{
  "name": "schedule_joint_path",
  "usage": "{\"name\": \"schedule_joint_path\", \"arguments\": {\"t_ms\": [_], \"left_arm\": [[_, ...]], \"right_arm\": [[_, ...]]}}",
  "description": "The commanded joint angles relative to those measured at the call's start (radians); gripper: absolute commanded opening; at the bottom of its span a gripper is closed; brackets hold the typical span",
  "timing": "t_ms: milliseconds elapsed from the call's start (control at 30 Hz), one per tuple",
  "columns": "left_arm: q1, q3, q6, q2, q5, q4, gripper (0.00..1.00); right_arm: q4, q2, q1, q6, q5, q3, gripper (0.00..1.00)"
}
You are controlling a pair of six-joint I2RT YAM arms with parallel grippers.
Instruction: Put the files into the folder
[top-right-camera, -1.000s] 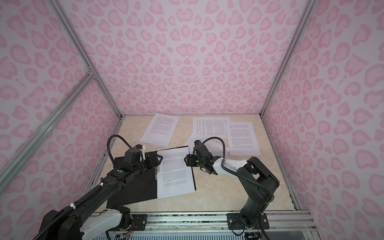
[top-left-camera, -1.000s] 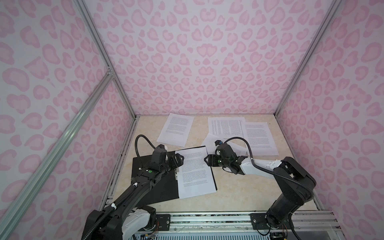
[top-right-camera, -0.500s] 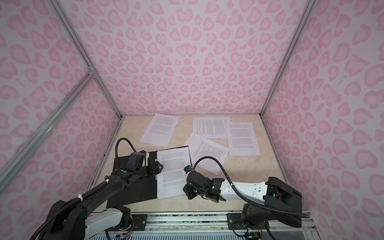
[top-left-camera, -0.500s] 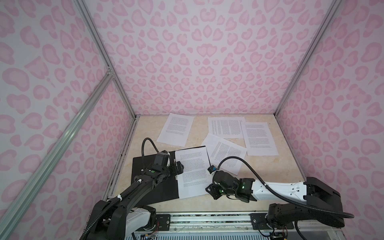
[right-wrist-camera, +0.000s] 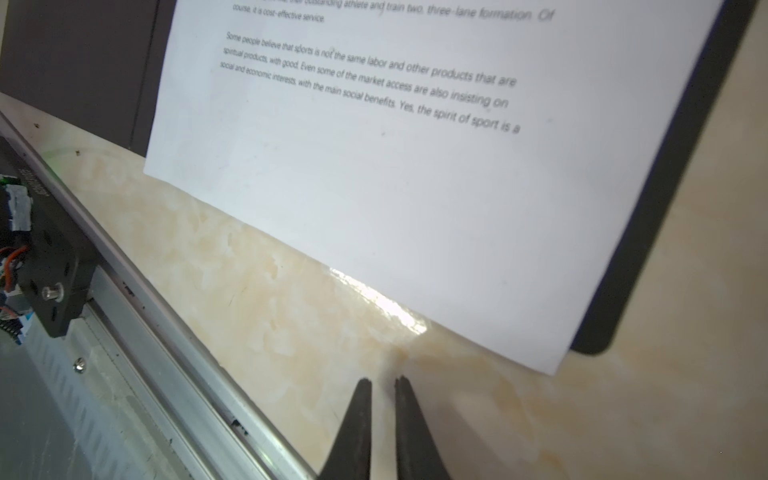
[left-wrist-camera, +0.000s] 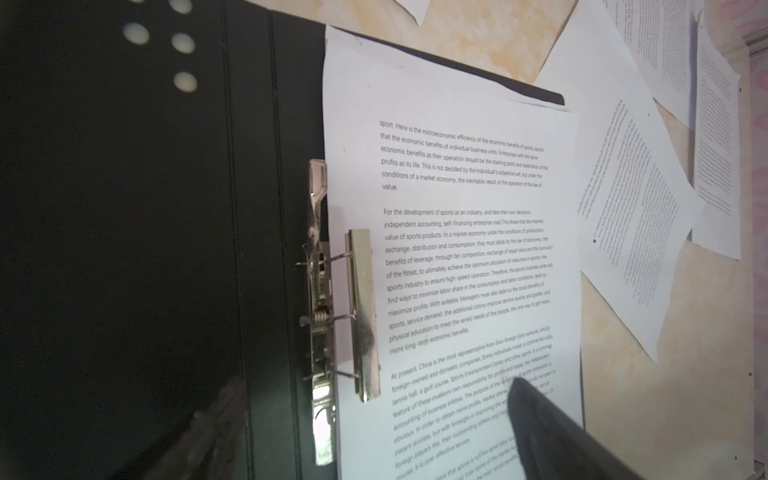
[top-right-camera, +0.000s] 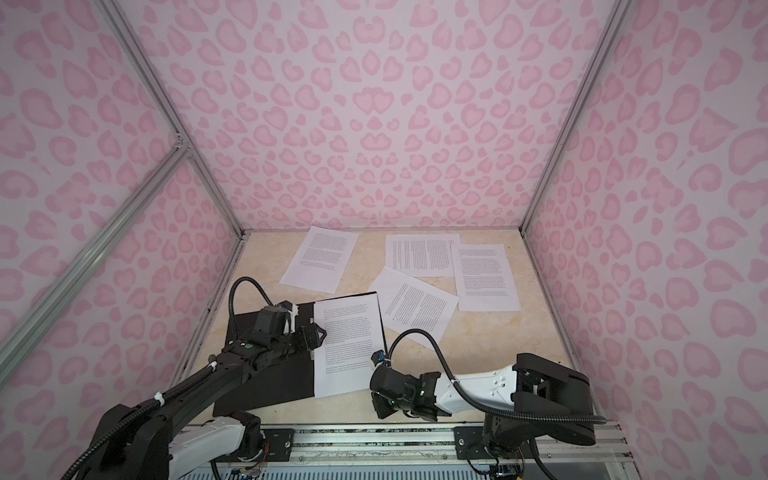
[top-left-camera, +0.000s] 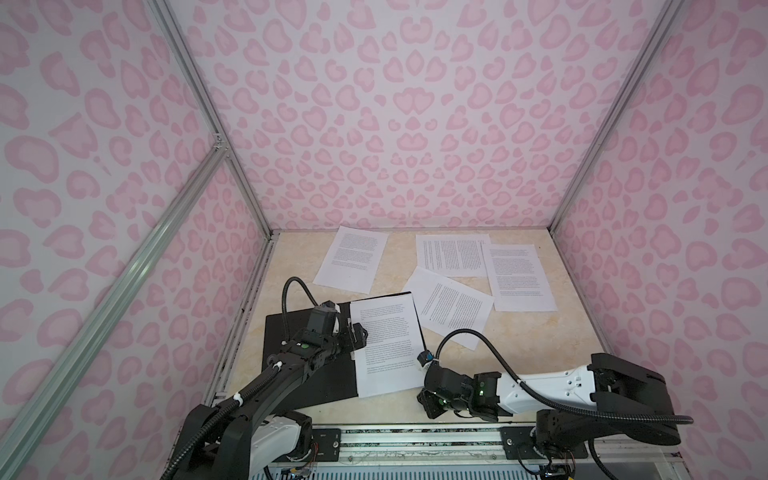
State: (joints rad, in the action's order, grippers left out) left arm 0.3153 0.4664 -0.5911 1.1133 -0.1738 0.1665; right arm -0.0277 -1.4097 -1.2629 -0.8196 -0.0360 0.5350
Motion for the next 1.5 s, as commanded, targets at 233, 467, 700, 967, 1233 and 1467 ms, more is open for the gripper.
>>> {"name": "schedule_joint_path", "arguments": {"t_ms": [233, 467, 700, 967, 1233, 1467], "left_arm": [[0.000, -0.002, 0.002, -0.017, 0.033, -0.004, 0.99], [0.001, -0.002, 0.001, -0.018, 0.037, -0.003, 0.99], [-0.001, -0.003, -0.001, -0.021, 0.039, -0.002, 0.99], [-0.001, -0.002, 0.000, -0.024, 0.039, -0.001, 1.00], [0.000, -0.003, -0.001, -0.033, 0.042, 0.003, 0.99], [0.000, -0.002, 0.005, -0.161, -0.049, -0.024, 0.99]], "right_arm": [[-0.017, -0.036, 0.022, 0.002, 0.071, 0.005, 0.15], [0.004, -0.057, 0.039, 0.005, 0.066, 0.005, 0.14], [0.018, -0.064, 0.053, 0.012, 0.056, 0.008, 0.14], [0.030, -0.083, 0.062, 0.023, 0.039, 0.017, 0.14], [0.025, -0.042, 0.065, 0.039, 0.011, 0.013, 0.25], [-0.006, 0.178, 0.316, 0.152, -0.166, -0.041, 0.54]]}}
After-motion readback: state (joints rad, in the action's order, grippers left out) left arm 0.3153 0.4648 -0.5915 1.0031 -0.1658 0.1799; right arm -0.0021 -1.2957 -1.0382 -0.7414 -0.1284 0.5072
